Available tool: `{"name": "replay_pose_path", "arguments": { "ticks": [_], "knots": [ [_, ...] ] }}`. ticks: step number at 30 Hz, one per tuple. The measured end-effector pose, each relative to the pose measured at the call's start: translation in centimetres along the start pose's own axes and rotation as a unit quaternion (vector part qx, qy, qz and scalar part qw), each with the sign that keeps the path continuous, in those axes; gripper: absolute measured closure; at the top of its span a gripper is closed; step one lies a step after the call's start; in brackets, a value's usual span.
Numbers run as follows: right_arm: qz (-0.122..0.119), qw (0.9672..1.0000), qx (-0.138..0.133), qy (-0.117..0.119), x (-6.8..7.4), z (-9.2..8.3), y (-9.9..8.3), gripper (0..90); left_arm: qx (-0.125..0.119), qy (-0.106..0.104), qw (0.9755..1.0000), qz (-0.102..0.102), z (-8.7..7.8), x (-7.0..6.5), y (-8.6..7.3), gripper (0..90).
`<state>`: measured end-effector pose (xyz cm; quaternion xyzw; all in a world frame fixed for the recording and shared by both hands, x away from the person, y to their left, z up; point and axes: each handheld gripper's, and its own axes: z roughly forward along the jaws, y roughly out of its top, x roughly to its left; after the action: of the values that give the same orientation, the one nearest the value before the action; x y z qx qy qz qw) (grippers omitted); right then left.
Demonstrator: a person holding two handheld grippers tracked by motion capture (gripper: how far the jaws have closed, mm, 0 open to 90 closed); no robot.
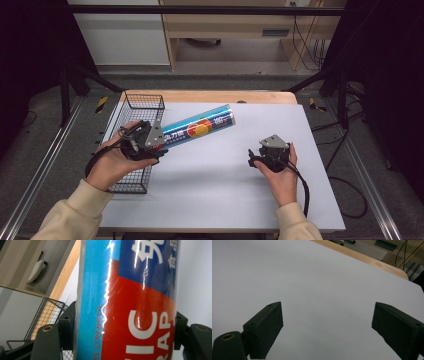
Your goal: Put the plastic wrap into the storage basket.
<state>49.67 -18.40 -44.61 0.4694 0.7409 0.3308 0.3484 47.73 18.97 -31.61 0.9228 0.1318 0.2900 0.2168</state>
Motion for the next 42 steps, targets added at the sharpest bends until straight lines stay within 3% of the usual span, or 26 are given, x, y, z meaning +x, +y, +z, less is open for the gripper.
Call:
{"name": "replay_pose_path", "arguments": {
  "ticks": [12, 17, 20, 21, 24, 26, 34, 36, 37, 38, 39, 41, 42],
  "knots": [
    [-0.007, 0.9999, 0.005, -0.015, 0.7, -0.6, -0.6, 8.8, 0.005, 0.013, 0.9997, -0.021, -0.5, 0.6, -0.9, 30.8],
    [0.007, 0.9995, -0.001, -0.032, 0.6, -1.1, -0.6, 9.1, 0.02, 0.033, 0.9981, -0.049, -1.5, 0.3, -1.3, 30.8],
    [0.025, 0.9989, 0.002, -0.039, 0.5, -1.4, -0.7, 10.0, 0.028, 0.056, 0.9948, -0.08, -2.5, -0.2, -1.7, 30.8],
    [0.025, 0.9989, 0.002, -0.039, 0.5, -1.4, -0.7, 10.0, 0.028, 0.056, 0.9948, -0.08, -2.5, -0.2, -1.7, 30.8],
    [0.035, 0.998, -0.011, -0.052, 0.4, -1.7, -0.7, 11.2, 0.034, 0.07, 0.9913, -0.106, -3.2, -0.6, -2.0, 30.9],
    [0.034, 0.9982, -0.01, -0.048, 0.6, -1.8, -0.9, 11.3, 0.039, 0.075, 0.9888, -0.123, -3.7, -0.8, -2.2, 30.9],
    [0.025, 0.9982, -0.018, -0.051, 0.8, -2.2, -0.8, 11.9, 0.064, 0.104, 0.9837, -0.132, -4.1, -1.2, -1.9, 30.9],
    [0.026, 0.9982, -0.018, -0.052, 0.7, -2.2, -0.9, 11.9, 0.073, 0.107, 0.9801, -0.151, -4.0, -1.4, -2.0, 30.9],
    [0.029, 0.9981, -0.016, -0.052, 0.6, -2.3, -0.9, 12.0, 0.073, 0.107, 0.9801, -0.151, -4.0, -1.4, -2.0, 30.9],
    [0.029, 0.9981, -0.016, -0.052, 0.6, -2.3, -0.9, 12.0, 0.074, 0.102, 0.9784, -0.163, -3.9, -1.5, -2.2, 30.9],
    [0.029, 0.9981, -0.016, -0.053, 0.5, -2.3, -1.0, 12.1, 0.079, 0.1, 0.9761, -0.176, -3.8, -1.6, -2.4, 30.9],
    [0.031, 0.998, -0.015, -0.052, 0.4, -2.3, -1.0, 12.5, 0.097, 0.115, 0.9715, -0.183, -3.5, -1.7, -3.0, 30.9],
    [0.031, 0.998, -0.015, -0.052, 0.4, -2.3, -1.0, 12.5, 0.097, 0.115, 0.9715, -0.183, -3.5, -1.7, -3.0, 31.0]
  ]
}}
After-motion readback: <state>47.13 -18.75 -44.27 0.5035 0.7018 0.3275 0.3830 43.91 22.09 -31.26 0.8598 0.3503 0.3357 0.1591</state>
